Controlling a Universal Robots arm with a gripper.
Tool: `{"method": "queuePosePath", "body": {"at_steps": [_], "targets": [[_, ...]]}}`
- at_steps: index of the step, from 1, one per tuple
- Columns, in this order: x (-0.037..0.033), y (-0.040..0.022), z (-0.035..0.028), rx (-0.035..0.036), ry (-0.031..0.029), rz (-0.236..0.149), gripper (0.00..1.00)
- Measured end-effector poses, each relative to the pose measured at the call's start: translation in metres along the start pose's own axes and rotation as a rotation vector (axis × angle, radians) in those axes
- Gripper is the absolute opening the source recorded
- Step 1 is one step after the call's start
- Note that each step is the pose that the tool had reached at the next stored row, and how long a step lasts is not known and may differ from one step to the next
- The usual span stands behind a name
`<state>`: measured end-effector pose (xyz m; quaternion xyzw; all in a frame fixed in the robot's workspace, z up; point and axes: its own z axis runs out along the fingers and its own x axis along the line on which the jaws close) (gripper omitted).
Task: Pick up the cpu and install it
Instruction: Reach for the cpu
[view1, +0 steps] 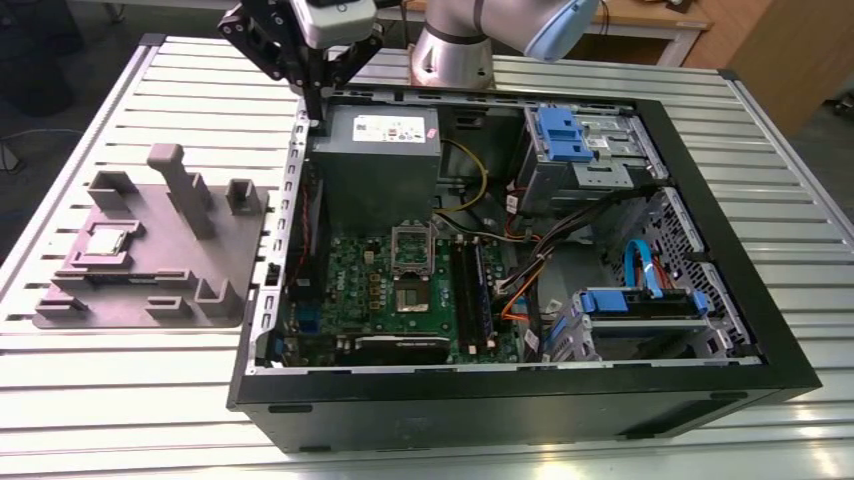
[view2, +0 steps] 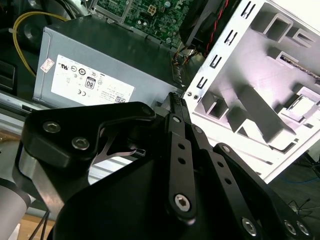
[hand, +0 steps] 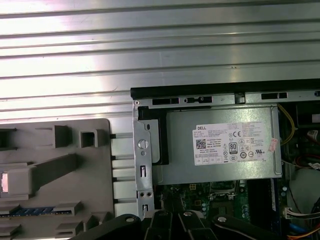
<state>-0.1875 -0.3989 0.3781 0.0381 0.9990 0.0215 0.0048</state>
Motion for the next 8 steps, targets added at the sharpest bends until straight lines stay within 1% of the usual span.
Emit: {"method": "queuePosePath", "body": {"at_steps": [1, 3, 8], "targets": [[0.0001, 0.0000, 0.0000, 0.0000, 0.0000, 0.000, 0.10], [0.0077, -0.0006, -0.0001, 0.0000, 0.0000, 0.000, 0.10], [0.0087, -0.0006, -0.0001, 0.0001, 0.0001, 0.000, 0.10]]}}
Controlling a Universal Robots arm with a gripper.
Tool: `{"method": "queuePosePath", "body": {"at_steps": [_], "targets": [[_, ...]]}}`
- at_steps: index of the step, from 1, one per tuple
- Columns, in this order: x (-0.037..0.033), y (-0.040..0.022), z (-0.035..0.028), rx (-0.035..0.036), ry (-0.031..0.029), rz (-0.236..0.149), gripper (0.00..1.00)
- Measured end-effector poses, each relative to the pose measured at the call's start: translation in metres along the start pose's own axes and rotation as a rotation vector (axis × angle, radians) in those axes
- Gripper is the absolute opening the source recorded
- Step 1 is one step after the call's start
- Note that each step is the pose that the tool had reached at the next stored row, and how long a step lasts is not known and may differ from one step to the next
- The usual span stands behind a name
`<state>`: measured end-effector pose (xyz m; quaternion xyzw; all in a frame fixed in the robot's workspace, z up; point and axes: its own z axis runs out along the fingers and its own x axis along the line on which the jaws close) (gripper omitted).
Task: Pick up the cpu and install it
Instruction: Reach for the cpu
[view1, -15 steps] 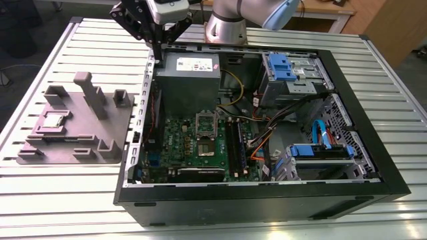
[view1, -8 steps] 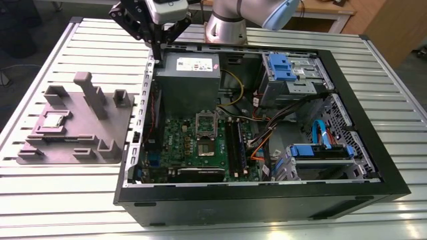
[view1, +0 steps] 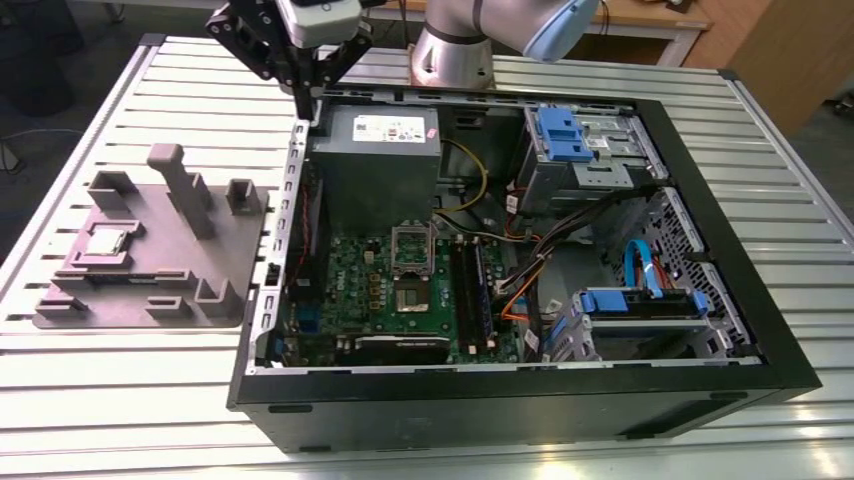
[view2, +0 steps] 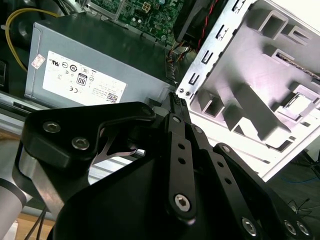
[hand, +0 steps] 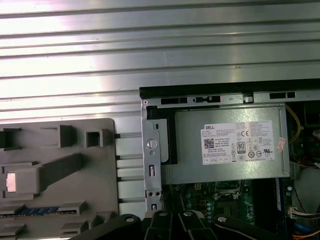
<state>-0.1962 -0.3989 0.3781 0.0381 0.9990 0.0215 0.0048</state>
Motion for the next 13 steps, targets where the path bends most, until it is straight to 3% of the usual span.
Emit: {"method": "queuePosePath", "body": {"at_steps": [13], "targets": [[0.0033, -0.0003, 0.0001, 0.0000, 0.0000, 0.000, 0.10]]}}
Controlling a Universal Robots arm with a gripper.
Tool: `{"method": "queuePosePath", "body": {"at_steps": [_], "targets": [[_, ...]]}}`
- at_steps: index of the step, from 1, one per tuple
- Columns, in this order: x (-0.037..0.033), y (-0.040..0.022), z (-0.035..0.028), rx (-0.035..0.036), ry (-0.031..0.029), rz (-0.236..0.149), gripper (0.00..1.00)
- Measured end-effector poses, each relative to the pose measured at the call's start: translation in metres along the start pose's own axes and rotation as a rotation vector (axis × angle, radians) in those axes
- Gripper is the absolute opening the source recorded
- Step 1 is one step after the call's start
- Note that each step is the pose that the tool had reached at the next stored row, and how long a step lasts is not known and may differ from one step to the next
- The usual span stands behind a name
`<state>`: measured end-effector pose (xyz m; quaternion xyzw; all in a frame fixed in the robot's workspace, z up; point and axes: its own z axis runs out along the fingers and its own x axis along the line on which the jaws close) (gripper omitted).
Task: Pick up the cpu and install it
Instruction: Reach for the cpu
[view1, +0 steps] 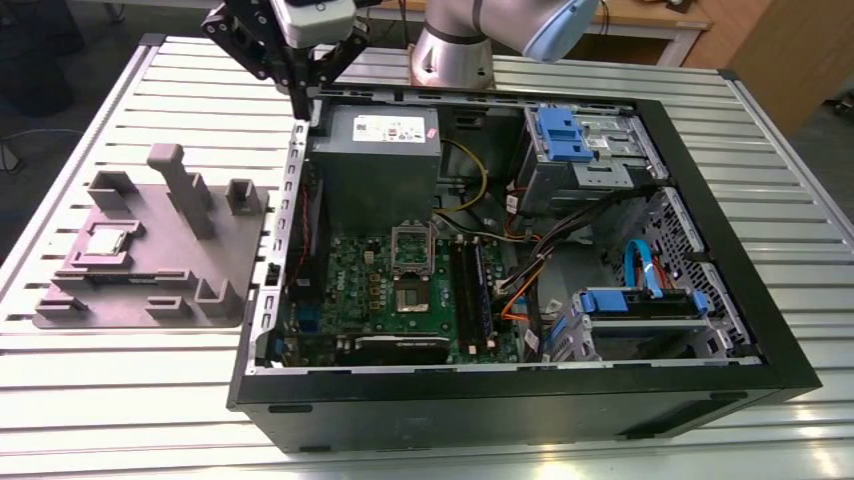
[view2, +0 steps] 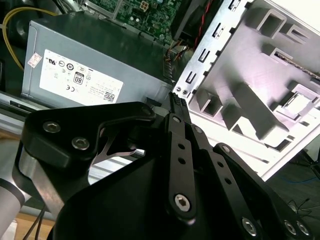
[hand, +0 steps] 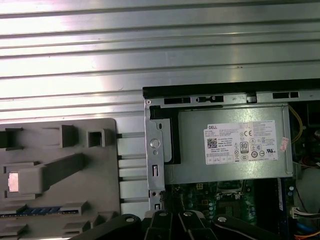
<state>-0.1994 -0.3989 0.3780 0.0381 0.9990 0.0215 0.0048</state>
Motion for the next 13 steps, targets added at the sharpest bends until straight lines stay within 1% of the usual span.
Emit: {"method": "queuePosePath", "body": {"at_steps": [13], "targets": [[0.0033, -0.0002, 0.0000, 0.0000, 0.0000, 0.000, 0.10]]}}
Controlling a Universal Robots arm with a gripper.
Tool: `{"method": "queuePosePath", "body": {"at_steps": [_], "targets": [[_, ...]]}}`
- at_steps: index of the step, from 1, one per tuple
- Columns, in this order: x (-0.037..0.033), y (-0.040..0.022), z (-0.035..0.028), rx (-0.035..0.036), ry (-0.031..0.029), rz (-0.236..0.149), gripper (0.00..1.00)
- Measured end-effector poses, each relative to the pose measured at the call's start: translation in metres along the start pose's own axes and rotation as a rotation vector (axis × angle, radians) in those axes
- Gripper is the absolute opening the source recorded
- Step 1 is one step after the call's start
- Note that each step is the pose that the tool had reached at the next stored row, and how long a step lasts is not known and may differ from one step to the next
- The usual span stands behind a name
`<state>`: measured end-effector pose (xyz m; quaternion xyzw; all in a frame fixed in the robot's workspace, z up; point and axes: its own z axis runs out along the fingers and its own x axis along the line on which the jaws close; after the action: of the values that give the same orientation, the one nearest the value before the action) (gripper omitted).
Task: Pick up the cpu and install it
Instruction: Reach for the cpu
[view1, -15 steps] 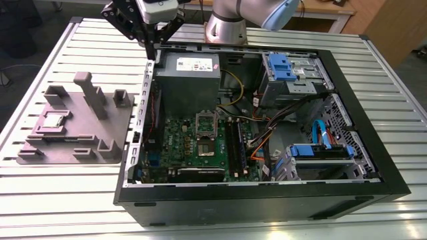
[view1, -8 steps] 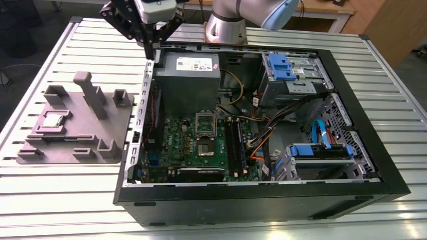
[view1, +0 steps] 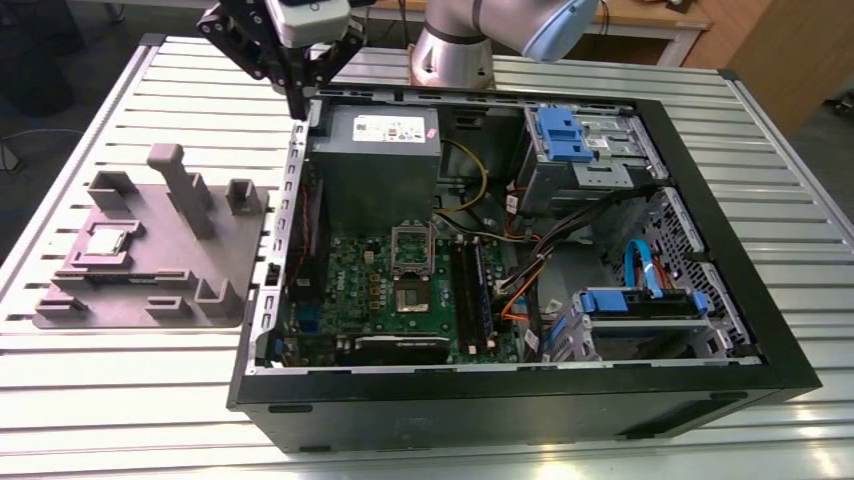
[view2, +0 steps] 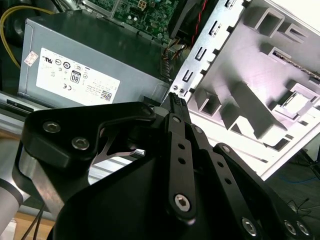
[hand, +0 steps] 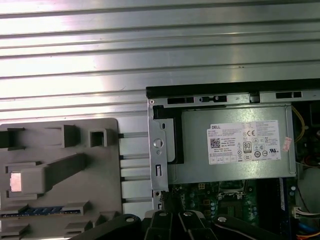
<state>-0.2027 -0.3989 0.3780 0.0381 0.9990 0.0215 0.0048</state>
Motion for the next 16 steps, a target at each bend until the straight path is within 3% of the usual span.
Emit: {"method": "queuePosePath", "body": {"at_steps": [16], "targets": [[0.0068, -0.0005, 0.0005, 0.0000, 0.0004, 0.000, 0.10]]}}
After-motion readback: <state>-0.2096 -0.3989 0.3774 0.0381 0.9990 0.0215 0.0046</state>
